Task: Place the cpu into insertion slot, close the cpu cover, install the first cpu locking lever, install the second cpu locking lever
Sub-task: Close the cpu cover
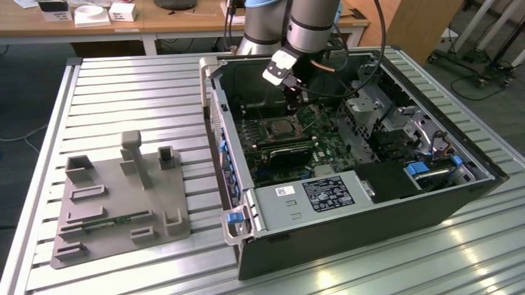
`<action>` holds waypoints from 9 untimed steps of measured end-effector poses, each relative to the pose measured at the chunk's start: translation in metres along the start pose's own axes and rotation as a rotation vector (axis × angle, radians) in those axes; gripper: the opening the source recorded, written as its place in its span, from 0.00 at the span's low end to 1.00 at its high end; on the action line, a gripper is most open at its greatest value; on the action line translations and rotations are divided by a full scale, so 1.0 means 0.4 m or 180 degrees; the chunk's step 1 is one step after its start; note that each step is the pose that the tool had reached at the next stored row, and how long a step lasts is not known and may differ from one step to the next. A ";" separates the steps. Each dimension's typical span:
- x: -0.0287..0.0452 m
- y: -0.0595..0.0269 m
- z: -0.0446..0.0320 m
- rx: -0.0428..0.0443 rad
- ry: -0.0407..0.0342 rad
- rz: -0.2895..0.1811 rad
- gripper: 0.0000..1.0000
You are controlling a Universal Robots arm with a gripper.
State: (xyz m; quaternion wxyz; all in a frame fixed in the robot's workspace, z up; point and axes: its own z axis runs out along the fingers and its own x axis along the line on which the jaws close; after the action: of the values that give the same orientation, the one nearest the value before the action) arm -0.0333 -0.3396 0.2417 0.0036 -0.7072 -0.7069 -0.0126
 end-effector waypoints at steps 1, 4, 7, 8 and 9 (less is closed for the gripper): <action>0.000 0.000 -0.002 0.0000 0.0001 0.0000 0.10; 0.000 0.000 -0.006 -0.0001 0.0001 0.0000 0.10; 0.000 0.003 -0.006 0.0000 0.0001 0.0000 0.10; 0.000 0.004 -0.006 0.0000 0.0001 0.0000 0.10; 0.000 0.006 -0.006 0.0000 0.0001 0.0000 0.10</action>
State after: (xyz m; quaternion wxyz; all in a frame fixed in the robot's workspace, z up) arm -0.0310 -0.3396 0.2441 0.0037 -0.7072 -0.7069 -0.0128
